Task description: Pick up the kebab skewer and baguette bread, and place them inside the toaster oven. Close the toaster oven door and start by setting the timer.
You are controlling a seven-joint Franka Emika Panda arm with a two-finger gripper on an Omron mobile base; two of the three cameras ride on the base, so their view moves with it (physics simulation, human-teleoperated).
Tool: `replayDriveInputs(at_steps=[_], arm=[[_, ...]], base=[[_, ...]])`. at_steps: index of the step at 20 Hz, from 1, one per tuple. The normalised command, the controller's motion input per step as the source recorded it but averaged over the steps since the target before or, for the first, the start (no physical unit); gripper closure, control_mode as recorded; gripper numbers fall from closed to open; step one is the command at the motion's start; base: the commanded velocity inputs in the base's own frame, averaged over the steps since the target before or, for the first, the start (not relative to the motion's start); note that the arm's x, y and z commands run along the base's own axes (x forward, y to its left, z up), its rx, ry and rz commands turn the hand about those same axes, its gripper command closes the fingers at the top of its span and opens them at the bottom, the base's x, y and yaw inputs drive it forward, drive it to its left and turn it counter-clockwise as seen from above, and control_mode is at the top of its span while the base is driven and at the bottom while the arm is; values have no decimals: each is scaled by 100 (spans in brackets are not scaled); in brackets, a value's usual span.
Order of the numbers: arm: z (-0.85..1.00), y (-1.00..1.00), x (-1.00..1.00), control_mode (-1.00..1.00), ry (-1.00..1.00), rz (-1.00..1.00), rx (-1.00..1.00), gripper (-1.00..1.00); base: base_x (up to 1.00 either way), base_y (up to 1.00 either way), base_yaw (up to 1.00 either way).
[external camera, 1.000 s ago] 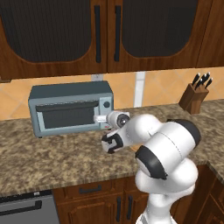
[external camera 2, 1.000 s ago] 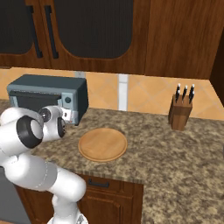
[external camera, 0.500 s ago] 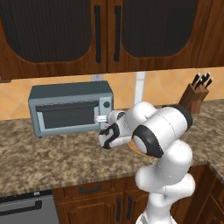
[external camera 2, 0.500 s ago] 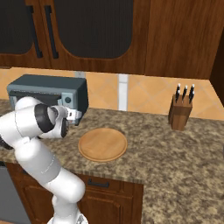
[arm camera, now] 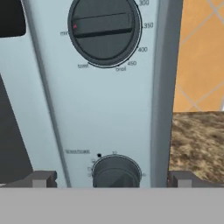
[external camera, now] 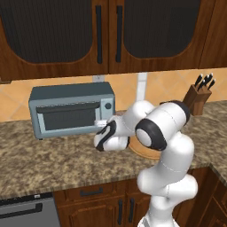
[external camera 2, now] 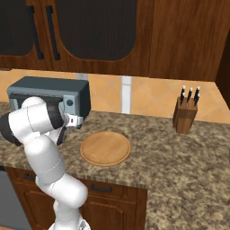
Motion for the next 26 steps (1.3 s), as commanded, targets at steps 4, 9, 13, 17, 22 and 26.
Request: replayDriveInputs(at_steps=[4,9,13,17,22,26], arm=[[-2,2,0,-100,0,0,0,-100],[-1,0,5,-100,0,0,0,-100],[0,-1,4,-100,0,0,0,-100],[0,-7,0,-100,0,0,1,-100],[0,-8,0,-100,0,0,0,-100],[-3,-10,0,-100,0,1,0,-100]], base=[[0,0,0],[0,0,0],[0,0,0],[0,0,0],[0,0,0],[0,0,0]])
